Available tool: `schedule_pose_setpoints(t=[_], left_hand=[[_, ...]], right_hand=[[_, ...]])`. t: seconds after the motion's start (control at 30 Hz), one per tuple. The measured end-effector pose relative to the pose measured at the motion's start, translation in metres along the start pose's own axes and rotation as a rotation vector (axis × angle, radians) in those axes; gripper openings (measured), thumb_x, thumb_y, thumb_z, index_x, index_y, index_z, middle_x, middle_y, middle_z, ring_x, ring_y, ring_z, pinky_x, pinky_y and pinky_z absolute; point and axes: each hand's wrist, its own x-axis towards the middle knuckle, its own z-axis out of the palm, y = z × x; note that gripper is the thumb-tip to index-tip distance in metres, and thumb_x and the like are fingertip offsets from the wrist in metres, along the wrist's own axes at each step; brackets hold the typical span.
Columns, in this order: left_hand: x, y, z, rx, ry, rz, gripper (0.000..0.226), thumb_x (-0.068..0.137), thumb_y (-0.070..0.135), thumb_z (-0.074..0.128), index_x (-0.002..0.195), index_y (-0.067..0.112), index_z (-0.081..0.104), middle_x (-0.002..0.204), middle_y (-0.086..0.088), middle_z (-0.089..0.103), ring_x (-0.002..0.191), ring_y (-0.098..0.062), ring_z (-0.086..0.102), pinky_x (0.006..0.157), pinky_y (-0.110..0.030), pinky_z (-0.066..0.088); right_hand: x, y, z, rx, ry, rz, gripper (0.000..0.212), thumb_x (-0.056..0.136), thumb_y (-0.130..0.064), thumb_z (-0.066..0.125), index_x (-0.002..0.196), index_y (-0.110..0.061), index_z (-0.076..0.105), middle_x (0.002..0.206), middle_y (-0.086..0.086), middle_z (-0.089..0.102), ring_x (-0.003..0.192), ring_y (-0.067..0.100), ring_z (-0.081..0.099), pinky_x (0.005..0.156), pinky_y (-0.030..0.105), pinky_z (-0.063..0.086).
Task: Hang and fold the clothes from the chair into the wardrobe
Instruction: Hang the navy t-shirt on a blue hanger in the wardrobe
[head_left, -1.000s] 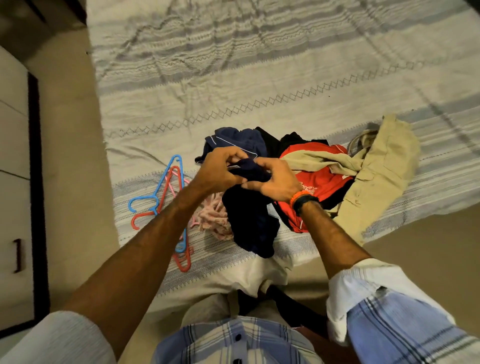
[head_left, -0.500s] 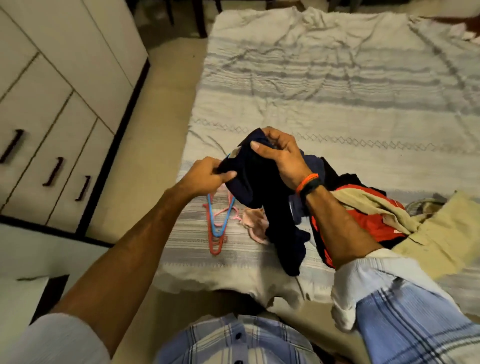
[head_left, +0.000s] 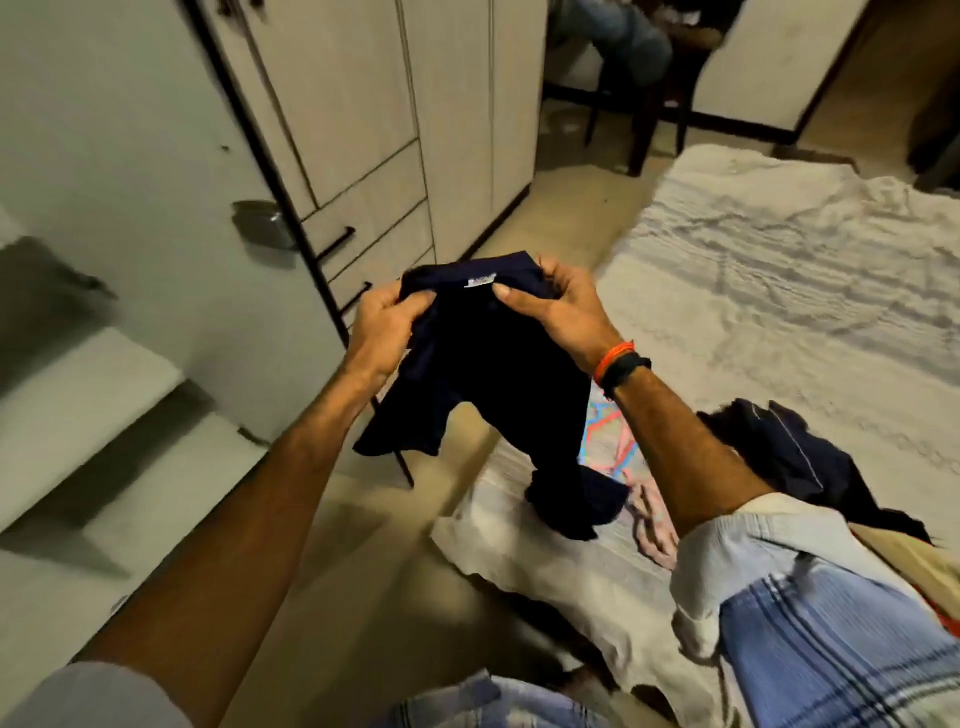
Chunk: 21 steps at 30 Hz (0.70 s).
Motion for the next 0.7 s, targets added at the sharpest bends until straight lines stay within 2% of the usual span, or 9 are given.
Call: schedule_pose_setpoints(t=[0.1,0.2,0.3,0.4,0.47,0.53,0.63,0.7], left_hand=[[-0.010,-0.002,-0.051,0.004,0.102,-0.001,0.015,0.098,0.013,0.054,0.096,0.021,0.067,0.084,0.001,0.068,0.074,-0.013,0.063,0.061,-0.027,0.051],[-0.019,-0.001,-0.095,0.020,0.190,0.018,0.016,0.101,0.017,0.053,0.110,0.015,0.065,0.091,0.000,0.069,0.077,-0.010,0.065,0.062,-0.025,0.055],[-0.031,0.005,-0.133,0.035,0.293,0.012,0.019,0.101,0.014,0.052,0.108,0.010,0.068,0.087,-0.002,0.069,0.069,-0.004,0.064,0.061,-0.018,0.052],[-0.042,0.008,-0.164,-0.019,0.402,-0.004,0.019,0.099,0.010,0.050,0.102,0.008,0.069,0.091,-0.006,0.069,0.079,-0.014,0.063,0.068,-0.019,0.051],[-0.050,0.014,-0.179,-0.068,0.506,-0.003,0.019,0.098,0.007,0.050,0.093,0.009,0.068,0.087,-0.005,0.068,0.077,-0.014,0.062,0.064,-0.017,0.048],[-0.054,0.016,-0.185,-0.060,0.534,-0.029,0.020,0.097,0.005,0.049,0.089,0.010,0.067,0.087,-0.007,0.067,0.077,-0.015,0.061,0.063,-0.019,0.047],[-0.059,0.014,-0.193,0.021,0.588,-0.079,0.020,0.092,0.001,0.048,0.087,0.007,0.066,0.086,-0.013,0.063,0.078,-0.022,0.056,0.068,-0.029,0.042],[-0.062,0.013,-0.198,0.081,0.652,-0.128,0.026,0.088,-0.004,0.045,0.082,0.010,0.067,0.081,-0.010,0.064,0.074,-0.021,0.056,0.067,-0.027,0.042]], right_hand=[[0.009,-0.008,0.050,-0.054,-0.088,-0.034,0.024,0.084,-0.001,0.073,0.106,0.000,0.065,0.092,0.002,0.070,0.083,0.007,0.067,0.079,0.023,0.053],[0.024,-0.013,0.093,-0.162,-0.164,-0.066,0.020,0.082,-0.008,0.078,0.095,-0.011,0.064,0.084,-0.005,0.066,0.074,0.000,0.062,0.074,0.019,0.049],[0.042,-0.017,0.131,-0.268,-0.258,-0.077,0.023,0.080,-0.010,0.080,0.082,-0.021,0.060,0.077,-0.005,0.062,0.070,0.007,0.057,0.072,0.029,0.049],[0.053,-0.016,0.163,-0.381,-0.362,-0.069,0.024,0.078,-0.019,0.082,0.083,-0.021,0.059,0.079,-0.003,0.063,0.072,0.011,0.058,0.075,0.034,0.052],[0.060,-0.016,0.181,-0.441,-0.460,-0.108,0.026,0.077,-0.027,0.084,0.082,-0.020,0.059,0.076,-0.005,0.062,0.067,0.006,0.056,0.067,0.023,0.049],[0.064,-0.013,0.189,-0.483,-0.517,-0.143,0.028,0.075,-0.032,0.084,0.078,-0.023,0.058,0.073,-0.010,0.060,0.063,0.001,0.053,0.057,0.012,0.041],[0.071,-0.010,0.201,-0.462,-0.629,-0.140,0.025,0.078,-0.034,0.081,0.081,-0.017,0.064,0.075,-0.003,0.063,0.067,0.007,0.056,0.062,0.021,0.045],[0.074,-0.008,0.208,-0.423,-0.695,-0.148,0.021,0.085,-0.033,0.075,0.085,-0.013,0.069,0.076,0.000,0.064,0.070,0.011,0.059,0.066,0.027,0.047]])
